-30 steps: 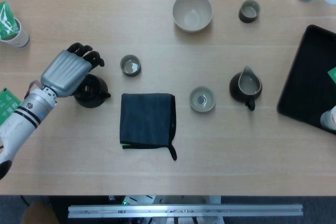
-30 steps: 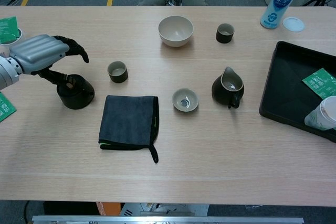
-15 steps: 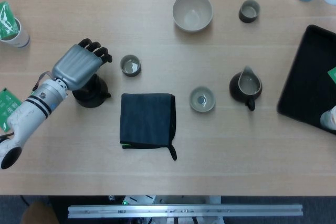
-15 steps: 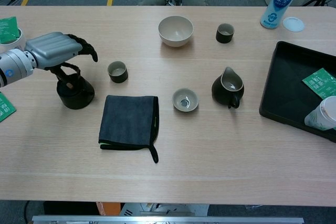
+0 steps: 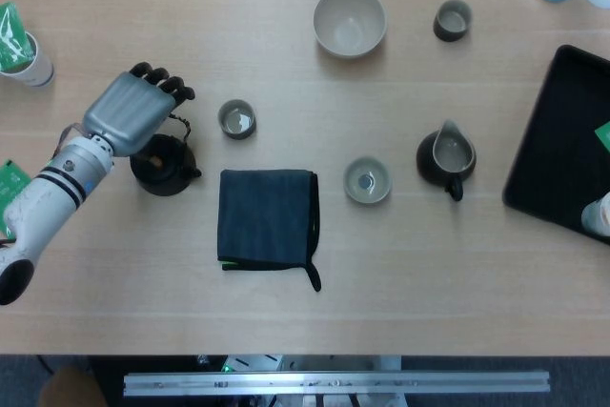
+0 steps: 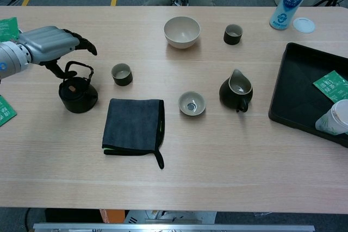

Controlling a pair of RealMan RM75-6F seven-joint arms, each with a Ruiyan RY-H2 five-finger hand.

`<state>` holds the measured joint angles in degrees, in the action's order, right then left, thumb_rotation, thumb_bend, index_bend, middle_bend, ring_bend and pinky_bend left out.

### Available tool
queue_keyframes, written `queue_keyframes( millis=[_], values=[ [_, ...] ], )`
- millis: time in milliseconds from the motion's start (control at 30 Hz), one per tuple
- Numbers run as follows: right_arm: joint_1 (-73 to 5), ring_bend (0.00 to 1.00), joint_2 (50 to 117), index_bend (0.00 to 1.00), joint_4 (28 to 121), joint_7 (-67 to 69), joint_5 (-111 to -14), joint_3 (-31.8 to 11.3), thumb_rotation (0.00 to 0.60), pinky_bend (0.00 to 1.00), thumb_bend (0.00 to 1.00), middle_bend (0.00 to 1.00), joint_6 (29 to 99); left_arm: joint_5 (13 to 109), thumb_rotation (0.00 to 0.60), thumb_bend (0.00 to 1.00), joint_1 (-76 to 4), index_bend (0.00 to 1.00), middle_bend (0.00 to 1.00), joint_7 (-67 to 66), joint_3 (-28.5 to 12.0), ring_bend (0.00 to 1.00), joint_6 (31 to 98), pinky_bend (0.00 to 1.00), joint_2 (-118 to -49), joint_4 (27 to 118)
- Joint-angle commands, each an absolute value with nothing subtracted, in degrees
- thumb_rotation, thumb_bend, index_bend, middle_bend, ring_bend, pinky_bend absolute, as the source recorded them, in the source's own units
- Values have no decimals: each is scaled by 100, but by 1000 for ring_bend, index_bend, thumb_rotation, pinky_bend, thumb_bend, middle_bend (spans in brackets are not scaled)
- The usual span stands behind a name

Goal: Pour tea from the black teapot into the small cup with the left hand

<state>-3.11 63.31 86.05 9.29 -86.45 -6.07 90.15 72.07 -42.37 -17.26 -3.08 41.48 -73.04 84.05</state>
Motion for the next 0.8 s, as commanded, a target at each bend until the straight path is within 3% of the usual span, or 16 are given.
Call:
queue_keyframes(
  millis=[33,100,200,367,800],
  values=[
    [-302,225,6329,317,8611,935,-8665,-607,600,284,108,341,9040,7011,178,345,-4247,240,221,-1771,-333,151,4128,163,-7213,8547],
    [-297,225,6333,317,8614,935,-8675,-605,600,284,108,341,9051,6960,62,343,-4250,253,240,-1729,-332,153,4127,163,-7224,8573],
    [-287,225,6334,317,8620,930,-8685,-599,600,284,109,341,9061,6985,6,338,-4254,274,267,-1728,-280,160,4142,141,-7299,8530],
    [-267,224,6314,317,8637,930,-8703,-600,600,284,108,341,9100,6936,0,330,-4265,292,324,-1804,-241,193,4206,110,-7474,8399],
    [-230,225,6297,316,8612,973,-8679,-597,600,284,108,344,9103,6385,0,327,-4377,295,353,-2150,-220,194,4151,107,-7827,8060]
  ],
)
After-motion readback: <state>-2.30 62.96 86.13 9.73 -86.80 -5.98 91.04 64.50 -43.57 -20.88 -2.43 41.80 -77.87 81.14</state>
